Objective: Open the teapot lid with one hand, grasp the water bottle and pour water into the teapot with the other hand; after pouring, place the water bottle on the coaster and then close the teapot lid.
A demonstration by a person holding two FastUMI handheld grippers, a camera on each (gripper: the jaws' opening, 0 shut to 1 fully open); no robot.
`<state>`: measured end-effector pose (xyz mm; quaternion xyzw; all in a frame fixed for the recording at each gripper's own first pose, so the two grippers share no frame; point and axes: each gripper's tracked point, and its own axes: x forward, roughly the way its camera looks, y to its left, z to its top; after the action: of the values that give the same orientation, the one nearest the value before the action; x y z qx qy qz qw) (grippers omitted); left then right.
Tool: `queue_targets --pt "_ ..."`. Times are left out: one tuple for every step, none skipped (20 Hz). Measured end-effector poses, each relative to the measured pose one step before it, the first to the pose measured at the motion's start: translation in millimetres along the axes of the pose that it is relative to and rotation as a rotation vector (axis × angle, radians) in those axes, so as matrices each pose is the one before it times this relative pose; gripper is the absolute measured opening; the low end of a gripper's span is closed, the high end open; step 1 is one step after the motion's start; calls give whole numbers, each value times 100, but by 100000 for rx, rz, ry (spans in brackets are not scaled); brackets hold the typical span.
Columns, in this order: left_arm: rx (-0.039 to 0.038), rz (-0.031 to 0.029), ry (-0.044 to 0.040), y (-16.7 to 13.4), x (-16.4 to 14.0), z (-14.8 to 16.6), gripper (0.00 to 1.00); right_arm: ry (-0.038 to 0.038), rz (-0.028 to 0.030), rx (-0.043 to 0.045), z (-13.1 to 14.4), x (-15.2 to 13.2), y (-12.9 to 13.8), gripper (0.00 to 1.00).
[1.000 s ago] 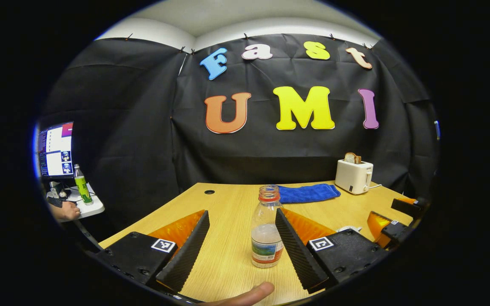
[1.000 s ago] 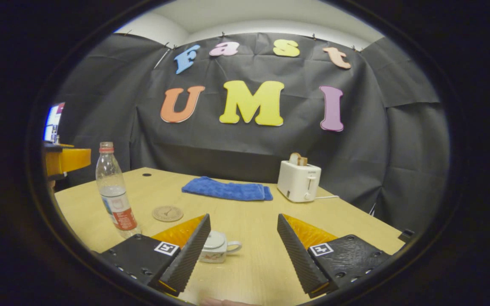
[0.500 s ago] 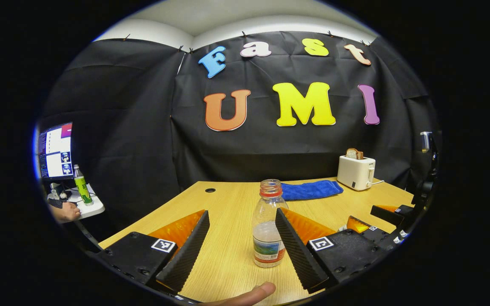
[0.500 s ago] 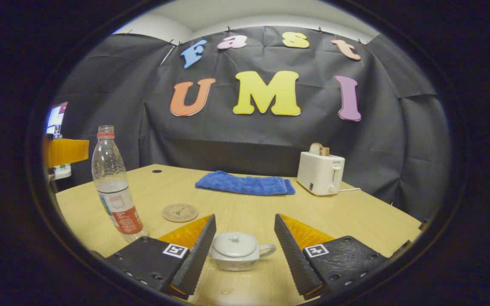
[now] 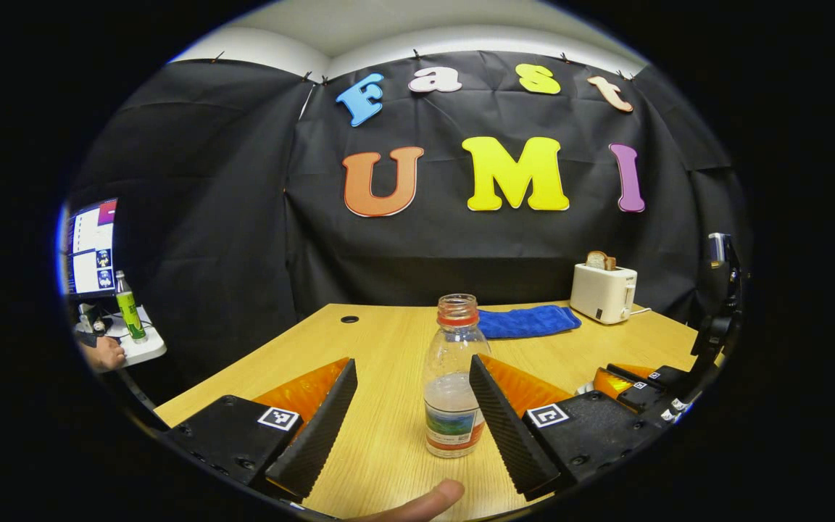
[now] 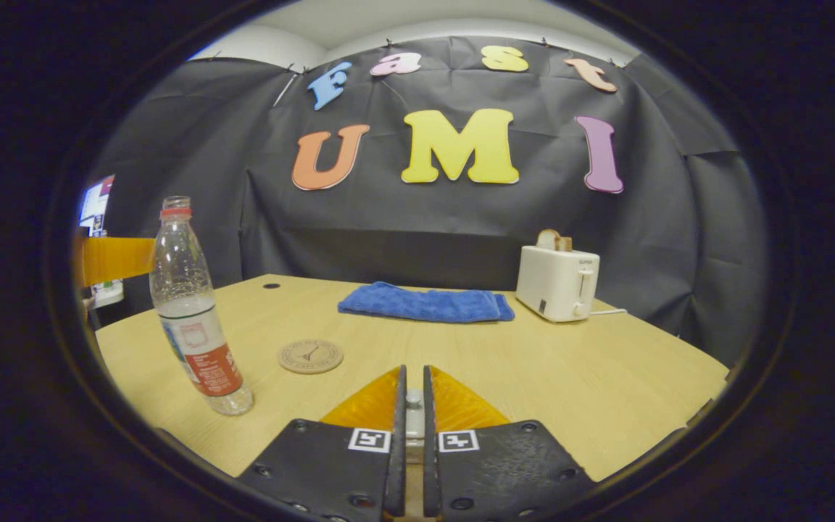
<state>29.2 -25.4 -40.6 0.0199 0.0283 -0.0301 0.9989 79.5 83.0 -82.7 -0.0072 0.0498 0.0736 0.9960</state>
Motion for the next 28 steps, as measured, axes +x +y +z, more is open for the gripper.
queue_targets --pt "61 -935 -70 -153 73 -164 98 -221 -68 -926 52 -20 -41 7" --pt "-93 -852 -19 -243 110 -111 98 185 24 -611 -171 242 -63 7" --pt "-359 -827 255 -180 224 -153 98 -424 164 138 192 75 9 2" --pt "-225 -726 223 -239 7 -116 98 -416 270 -520 96 -136 98 2" --pt "23 -180 244 -36 -33 -93 98 -1082 -160 -558 283 -137 -62 2" --pt "238 68 428 64 56 -91 98 -1300 -207 147 97 -210 -54 2" --pt "290 -59 254 32 78 -87 98 -1416 -298 553 296 -195 -22 2" --pt "213 -213 365 -18 16 -113 98 -1486 109 148 408 -123 133 2" --pt "-71 -755 490 -14 -17 -130 98 -1075 -247 -350 409 -146 2 2" --pt "-827 -1705 885 -425 -8 -247 98 -1289 -586 25 395 -234 -222 2" --pt "-989 -1117 551 -229 89 -126 98 -1331 -250 309 484 -235 -115 2" --pt "-969 -770 386 -146 38 -166 98 -936 76 109 335 -306 -80 2" --pt "-944 -893 526 -209 80 -97 98 -812 -132 245 344 -234 -97 0" --pt "-970 -1172 282 -277 103 -89 98 -419 10 207 155 -200 -77 2" --pt "-871 -1196 -67 -330 -17 -150 98 -54 99 179 128 -151 -121 2" --pt "-710 -965 85 -159 136 -170 98 69 178 362 -4 -232 -105 2" --pt "-378 -544 -263 6 130 -221 98 -166 55 652 169 -159 -88 2" --pt "-375 -486 140 -53 161 -272 98 -105 -1 488 30 -165 -165 2" --pt "-357 -632 487 -207 464 -470 98 137 112 17 10 -231 -125 2" --pt "-538 -548 342 -202 572 -415 98 -204 -83 -73 -44 -173 -41 2" --pt "-203 -231 -57 37 607 -319 98 -371 -116 -157 172 -183 -95 4" --pt "-390 9 -526 46 472 -455 98 -389 -123 -208 17 -231 -129 2" --pt "-892 204 101 11 521 -624 98 -382 -45 -99 44 -46 -96 2" --pt "-1147 122 -292 53 443 -441 98 -210 80 -326 -60 -112 27 2" --pt "-1300 -380 -542 -61 390 -401 98 -144 -431 -434 -36 -86 -137 2" --pt "-1295 -786 -866 -76 369 -215 98 247 -1171 -413 -173 -166 -378 2" --pt "-537 -524 -854 -23 162 -265 100 745 -872 -6 -140 -104 -323 2" --pt "-165 72 -900 228 244 -138 98 807 308 638 -257 -4 -36 2"
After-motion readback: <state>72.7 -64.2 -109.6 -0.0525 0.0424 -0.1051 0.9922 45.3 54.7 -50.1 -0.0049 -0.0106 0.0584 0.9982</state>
